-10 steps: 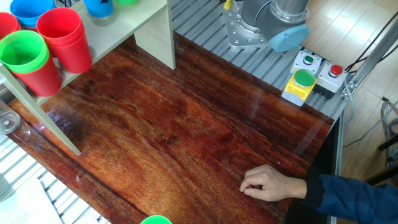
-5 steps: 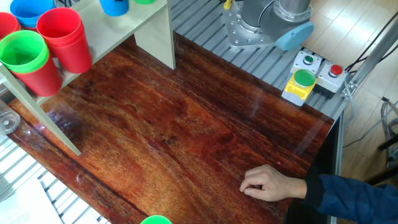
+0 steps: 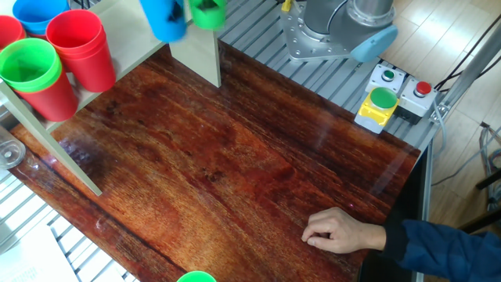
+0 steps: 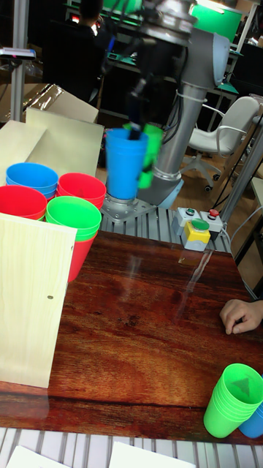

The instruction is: Take the cups off the shelf and stack them together

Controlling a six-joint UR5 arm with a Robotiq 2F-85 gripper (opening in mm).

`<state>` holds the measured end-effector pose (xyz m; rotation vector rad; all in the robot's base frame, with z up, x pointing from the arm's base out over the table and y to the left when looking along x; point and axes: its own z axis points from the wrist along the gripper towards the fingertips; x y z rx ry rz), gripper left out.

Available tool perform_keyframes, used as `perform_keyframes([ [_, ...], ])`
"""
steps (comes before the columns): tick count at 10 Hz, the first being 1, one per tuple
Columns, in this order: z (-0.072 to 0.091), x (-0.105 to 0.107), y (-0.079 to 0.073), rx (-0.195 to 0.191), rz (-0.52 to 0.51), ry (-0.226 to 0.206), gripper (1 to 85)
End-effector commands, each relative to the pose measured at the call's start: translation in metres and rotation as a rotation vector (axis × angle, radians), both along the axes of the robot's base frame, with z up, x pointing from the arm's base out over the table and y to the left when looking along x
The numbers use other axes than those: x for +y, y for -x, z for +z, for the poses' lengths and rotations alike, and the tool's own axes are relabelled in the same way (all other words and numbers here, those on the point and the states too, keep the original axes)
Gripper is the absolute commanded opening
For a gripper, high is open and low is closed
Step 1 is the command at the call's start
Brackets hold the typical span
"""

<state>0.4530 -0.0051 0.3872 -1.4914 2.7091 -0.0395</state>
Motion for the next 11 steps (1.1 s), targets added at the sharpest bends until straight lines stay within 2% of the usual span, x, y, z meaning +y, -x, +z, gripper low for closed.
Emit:
perform_keyframes([
  [1, -0.038, 0.042, 0.005, 0.046, -0.224, -0.037, 1.7],
  [2, -0.060, 0.051, 0.009, 0.081, -0.324, -0.034, 1.7],
  [3, -0.086, 0.049, 0.009, 0.086, -0.400, 0.002, 1.7],
  [4, -0.105, 0.052, 0.016, 0.109, -0.470, 0.013, 1.7],
  [5, -0.121, 0.051, 0.025, 0.140, -0.537, 0.034, 1.7],
  [6, -0.136, 0.042, 0.031, 0.157, -0.575, 0.075, 1.7],
  [7, -0.149, 0.034, 0.035, 0.153, -0.598, 0.112, 1.7],
  [8, -0.149, 0.025, 0.038, 0.152, -0.589, 0.150, 1.7],
  [9, -0.147, 0.018, 0.047, 0.178, -0.580, 0.184, 1.7],
  [10, -0.146, 0.014, 0.051, 0.188, -0.574, 0.204, 1.7],
  [11, -0.146, 0.013, 0.045, 0.165, -0.564, 0.201, 1.7],
])
